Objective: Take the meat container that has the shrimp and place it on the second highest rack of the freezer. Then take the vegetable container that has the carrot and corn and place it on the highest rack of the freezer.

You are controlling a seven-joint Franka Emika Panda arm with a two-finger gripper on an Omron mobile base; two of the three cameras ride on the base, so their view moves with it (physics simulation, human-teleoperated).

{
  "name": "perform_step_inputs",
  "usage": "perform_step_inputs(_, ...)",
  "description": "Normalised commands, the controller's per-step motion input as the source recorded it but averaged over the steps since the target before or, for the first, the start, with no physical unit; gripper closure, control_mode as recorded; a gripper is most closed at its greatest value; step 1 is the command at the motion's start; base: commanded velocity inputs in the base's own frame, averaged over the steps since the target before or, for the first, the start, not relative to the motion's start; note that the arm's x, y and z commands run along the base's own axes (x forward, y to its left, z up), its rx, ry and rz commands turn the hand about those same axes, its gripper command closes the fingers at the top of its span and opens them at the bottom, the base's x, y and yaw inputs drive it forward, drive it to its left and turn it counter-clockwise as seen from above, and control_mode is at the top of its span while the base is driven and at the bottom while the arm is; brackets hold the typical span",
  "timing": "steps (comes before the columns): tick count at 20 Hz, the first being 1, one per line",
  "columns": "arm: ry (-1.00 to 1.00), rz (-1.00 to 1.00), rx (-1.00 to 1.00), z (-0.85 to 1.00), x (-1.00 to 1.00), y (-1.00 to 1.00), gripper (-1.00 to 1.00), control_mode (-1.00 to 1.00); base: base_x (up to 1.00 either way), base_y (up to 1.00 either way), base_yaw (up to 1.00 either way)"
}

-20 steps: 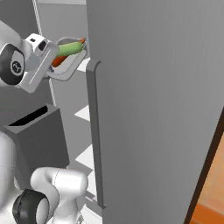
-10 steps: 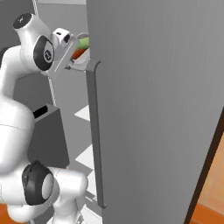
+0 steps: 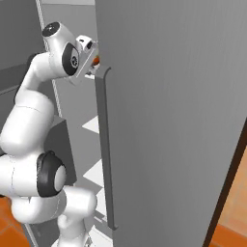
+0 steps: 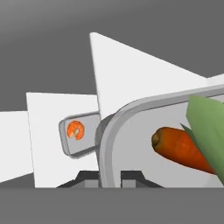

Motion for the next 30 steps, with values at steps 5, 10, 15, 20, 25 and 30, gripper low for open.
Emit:
perform_step_inputs(5, 0.0, 0.0, 0.0, -0.07, 0.61, -0.39, 1.0, -1.0, 0.0, 0.0, 0.0)
perform_step_inputs(10, 0.0, 0.0, 0.0, -0.06, 0.57, -0.26, 1.0, -1.0, 0.0, 0.0, 0.0)
perform_step_inputs(15, 0.02, 0.0, 0.0, -0.03, 0.51, -0.1, 1.0, -1.0, 0.0, 0.0, 0.0)
perform_step_inputs(20, 0.0, 0.0, 0.0, -0.22, 0.45, -0.02, 1.0, -1.0, 0.0, 0.0, 0.0)
perform_step_inputs(25, -0.01, 0.0, -0.01, -0.27, 0.21, 0.0, 1.0, -1.0, 0.0, 0.0, 0.0)
perform_step_inputs(30, 0.0, 0.0, 0.0, 0.0, 0.0, 0.0, 1.0, -1.0, 0.0, 0.0, 0.0)
